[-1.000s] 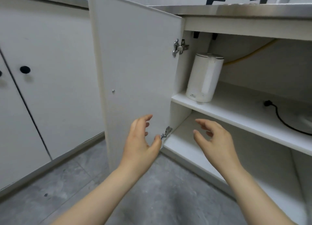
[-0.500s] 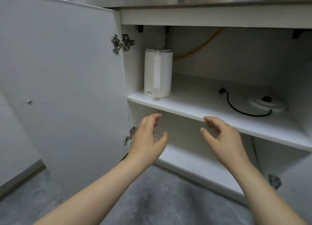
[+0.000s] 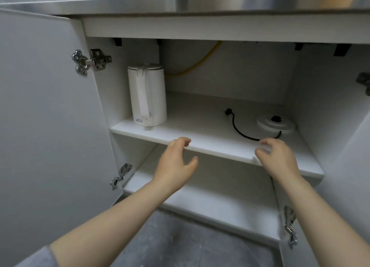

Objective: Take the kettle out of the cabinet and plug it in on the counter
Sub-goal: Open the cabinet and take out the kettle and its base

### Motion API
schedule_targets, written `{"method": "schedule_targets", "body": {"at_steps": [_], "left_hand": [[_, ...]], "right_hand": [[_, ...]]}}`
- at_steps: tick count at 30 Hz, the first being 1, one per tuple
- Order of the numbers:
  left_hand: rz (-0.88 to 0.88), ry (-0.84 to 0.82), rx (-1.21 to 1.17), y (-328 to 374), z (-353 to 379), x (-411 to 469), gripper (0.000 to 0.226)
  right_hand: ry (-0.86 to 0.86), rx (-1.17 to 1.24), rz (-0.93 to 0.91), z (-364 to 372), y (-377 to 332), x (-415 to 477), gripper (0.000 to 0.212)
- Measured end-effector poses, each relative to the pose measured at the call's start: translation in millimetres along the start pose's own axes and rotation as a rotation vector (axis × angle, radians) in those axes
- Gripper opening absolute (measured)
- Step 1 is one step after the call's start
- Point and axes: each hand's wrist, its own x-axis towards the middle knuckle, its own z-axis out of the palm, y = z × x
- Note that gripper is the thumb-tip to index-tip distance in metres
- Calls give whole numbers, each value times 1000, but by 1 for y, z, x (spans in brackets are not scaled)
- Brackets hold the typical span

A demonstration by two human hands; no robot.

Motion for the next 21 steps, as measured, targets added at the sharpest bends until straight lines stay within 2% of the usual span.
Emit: {"method": "schedule_targets", "body": {"at_steps": [7,11,15,18,21], "left_hand": [[-7,-25,11,-11,8,2,44],[-8,-24,22,-19,3,6,43],[-22,-46,31,-26,2,5,43],[-18,-65,37,-29,2,4,43],[-16,-72,37,-30,1,4,44]], "right_hand": [[-114,-141,-5,20,16,27,55],[-104,-250,-42,34,15,27,49],[-52,-259,-28,38,16,32,58],[-137,-352,31,35,15,43,58],[-169,-391,6,36,7,40,50]]}}
